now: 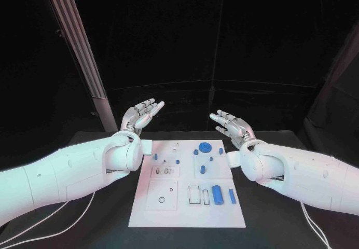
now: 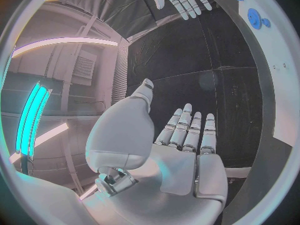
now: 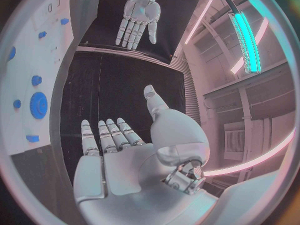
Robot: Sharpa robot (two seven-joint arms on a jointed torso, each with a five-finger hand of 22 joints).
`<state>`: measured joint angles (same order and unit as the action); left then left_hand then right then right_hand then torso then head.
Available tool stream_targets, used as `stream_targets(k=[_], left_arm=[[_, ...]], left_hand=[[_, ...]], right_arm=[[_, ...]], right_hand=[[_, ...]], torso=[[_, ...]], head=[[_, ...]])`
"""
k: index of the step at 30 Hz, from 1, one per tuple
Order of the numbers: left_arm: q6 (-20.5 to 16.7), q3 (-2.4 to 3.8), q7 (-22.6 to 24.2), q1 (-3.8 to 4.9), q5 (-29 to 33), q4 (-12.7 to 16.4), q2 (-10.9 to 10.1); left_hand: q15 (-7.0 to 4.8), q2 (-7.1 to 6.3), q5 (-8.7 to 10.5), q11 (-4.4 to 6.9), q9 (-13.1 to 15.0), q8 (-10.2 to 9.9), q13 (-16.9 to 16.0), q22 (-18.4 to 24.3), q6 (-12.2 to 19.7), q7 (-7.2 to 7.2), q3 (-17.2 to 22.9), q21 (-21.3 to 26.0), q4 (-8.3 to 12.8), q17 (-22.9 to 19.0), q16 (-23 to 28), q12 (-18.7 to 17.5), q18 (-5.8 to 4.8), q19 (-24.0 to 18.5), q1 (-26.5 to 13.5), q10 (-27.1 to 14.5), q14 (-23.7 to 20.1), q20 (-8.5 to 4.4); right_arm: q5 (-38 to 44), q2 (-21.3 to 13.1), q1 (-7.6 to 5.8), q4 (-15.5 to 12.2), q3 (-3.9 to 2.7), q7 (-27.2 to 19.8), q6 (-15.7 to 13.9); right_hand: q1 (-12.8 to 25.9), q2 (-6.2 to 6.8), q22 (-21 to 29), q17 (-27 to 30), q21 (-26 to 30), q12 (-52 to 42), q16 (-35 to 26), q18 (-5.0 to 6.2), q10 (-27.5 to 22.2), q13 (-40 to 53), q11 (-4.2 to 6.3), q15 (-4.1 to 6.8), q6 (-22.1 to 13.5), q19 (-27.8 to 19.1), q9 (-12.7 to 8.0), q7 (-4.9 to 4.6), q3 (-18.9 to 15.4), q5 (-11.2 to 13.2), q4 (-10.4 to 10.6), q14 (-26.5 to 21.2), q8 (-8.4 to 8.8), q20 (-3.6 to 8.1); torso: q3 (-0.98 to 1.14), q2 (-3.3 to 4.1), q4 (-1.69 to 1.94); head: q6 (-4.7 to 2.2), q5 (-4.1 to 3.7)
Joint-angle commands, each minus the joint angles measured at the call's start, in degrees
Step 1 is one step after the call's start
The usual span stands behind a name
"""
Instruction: Assemble the parts on the task board
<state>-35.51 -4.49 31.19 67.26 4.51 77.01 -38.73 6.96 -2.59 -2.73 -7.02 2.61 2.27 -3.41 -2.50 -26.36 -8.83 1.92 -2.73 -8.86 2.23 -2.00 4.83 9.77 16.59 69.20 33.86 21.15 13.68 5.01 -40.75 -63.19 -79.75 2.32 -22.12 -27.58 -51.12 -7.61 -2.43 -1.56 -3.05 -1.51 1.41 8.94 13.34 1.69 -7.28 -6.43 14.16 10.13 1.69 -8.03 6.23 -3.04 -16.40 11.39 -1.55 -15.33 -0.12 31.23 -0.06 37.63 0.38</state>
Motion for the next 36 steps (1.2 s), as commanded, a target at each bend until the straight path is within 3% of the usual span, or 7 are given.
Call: stream_targets(k=[1,8,11,13,14,20,36], left_arm=[[3.06,0.01,2.23,0.09,1.23,-0.06,0.07],[3.06,0.01,2.23,0.09,1.23,-0.06,0.07],[7.21,0.00,2.21,0.13,1.52,0.11,-1.91],[8.31,0.00,2.26,0.14,1.27,0.46,-2.49],[9.17,0.00,2.23,0.15,0.73,0.80,-2.98],[11.59,-0.01,1.85,0.17,-2.13,2.46,-4.88],[13.47,-0.03,0.67,0.16,-5.48,10.91,-10.89]], left_hand=[[0.12,-0.01,-0.22,-0.09,0.05,0.31,-0.05,-0.05,-0.41,-0.34,0.00,-0.20,-0.24,0.05,-0.22,0.21,0.68,0.34,0.72,0.49,0.42,0.06],[1.39,0.84,-0.23,-1.33,0.29,0.66,-0.34,-0.41,-2.34,-1.59,0.10,-0.98,-0.35,0.35,-0.67,1.57,0.55,1.54,1.69,3.06,3.28,0.89],[2.12,1.67,-0.20,-2.39,0.57,1.13,-0.53,-0.84,-5.13,-2.54,-0.01,-1.91,-0.06,0.77,-1.38,2.93,0.54,3.38,2.30,5.80,8.17,1.72],[3.04,2.54,-0.13,-3.79,1.52,2.99,-0.95,-2.24,-12.98,-3.92,-0.02,-4.66,0.58,1.71,-3.46,5.07,0.70,10.36,3.20,9.77,17.39,2.72],[3.26,2.96,-0.36,-4.26,2.34,4.81,-1.29,-4.37,-19.54,-4.41,0.05,-8.93,1.28,2.60,-5.71,6.72,0.43,20.95,4.06,13.22,25.49,2.64],[0.85,4.18,-0.36,-2.65,2.55,6.98,-0.74,-6.36,-25.26,-3.30,-0.39,-15.18,3.80,3.20,-8.78,8.80,0.84,32.10,6.16,20.82,37.15,0.46],[-1.32,5.28,-0.50,-1.08,2.07,7.05,-0.36,-6.64,-29.17,-2.16,-1.30,-18.03,6.18,3.98,-8.91,8.21,0.78,37.81,7.13,25.96,44.75,-1.74]], right_arm=[[4.71,0.55,-0.53,1.35,0.22,4.48,11.10],[5.76,1.02,-0.92,2.55,0.49,5.68,13.98],[18.06,-0.51,-0.92,3.56,0.46,2.39,8.10],[19.81,-0.48,-0.93,4.00,0.45,2.05,7.64],[21.23,-0.49,-0.93,4.31,0.44,1.83,7.24],[25.61,-0.54,-1.03,5.02,0.39,1.72,6.64],[49.22,-0.73,-5.55,6.30,0.34,9.68,10.29]], right_hand=[[-1.98,0.17,-0.44,-0.15,-0.81,-0.32,0.31,1.26,1.60,0.15,-0.66,-0.60,1.28,1.20,0.17,-1.96,0.56,-0.17,-0.30,1.57,-0.33,-0.23],[-12.26,2.67,-2.83,-1.27,-5.46,-2.02,2.24,1.61,12.14,1.16,-2.21,-2.13,10.23,10.06,1.20,-3.41,2.57,0.30,-0.06,12.42,-2.04,-0.66],[-17.09,4.05,-4.97,-2.40,-9.85,-4.17,4.84,1.49,22.24,2.09,-3.91,-3.47,19.37,19.12,2.33,-4.81,3.23,0.39,0.67,23.44,-4.27,-1.17],[-19.04,3.97,-6.39,-3.01,-13.25,-5.62,6.80,1.36,30.38,2.52,-4.61,-4.08,25.94,26.15,2.96,-5.69,3.48,0.30,-0.18,32.61,-5.77,-1.19],[-19.96,3.93,-6.67,-3.12,-14.26,-6.32,7.48,1.33,34.62,2.68,-4.81,-4.15,29.47,28.18,3.26,-5.91,3.62,0.26,-0.23,35.85,-6.55,-1.14],[-21.84,4.05,-6.92,-2.73,-16.30,-6.04,8.12,1.58,39.46,2.11,-3.86,-3.25,35.81,32.92,3.23,-5.17,3.96,0.22,-0.18,42.00,-7.26,-0.45],[-24.10,6.14,-9.93,-3.15,-25.17,-4.13,9.32,1.67,48.88,2.06,-0.64,1.58,42.67,46.28,2.30,-2.52,4.73,0.07,-0.26,55.93,-6.14,4.65]], torso=[[0.00,0.00,-0.01],[0.00,0.00,-0.01],[-0.04,0.01,-0.21],[-0.08,0.16,-0.32],[-0.11,0.28,-0.36],[-0.16,1.06,-0.39],[-0.17,5.39,-0.01]], head=[[0.01,-0.01],[0.01,-0.01],[0.18,-0.32],[0.00,-0.15],[0.02,-0.09],[-0.14,0.02],[-1.45,-0.69]])
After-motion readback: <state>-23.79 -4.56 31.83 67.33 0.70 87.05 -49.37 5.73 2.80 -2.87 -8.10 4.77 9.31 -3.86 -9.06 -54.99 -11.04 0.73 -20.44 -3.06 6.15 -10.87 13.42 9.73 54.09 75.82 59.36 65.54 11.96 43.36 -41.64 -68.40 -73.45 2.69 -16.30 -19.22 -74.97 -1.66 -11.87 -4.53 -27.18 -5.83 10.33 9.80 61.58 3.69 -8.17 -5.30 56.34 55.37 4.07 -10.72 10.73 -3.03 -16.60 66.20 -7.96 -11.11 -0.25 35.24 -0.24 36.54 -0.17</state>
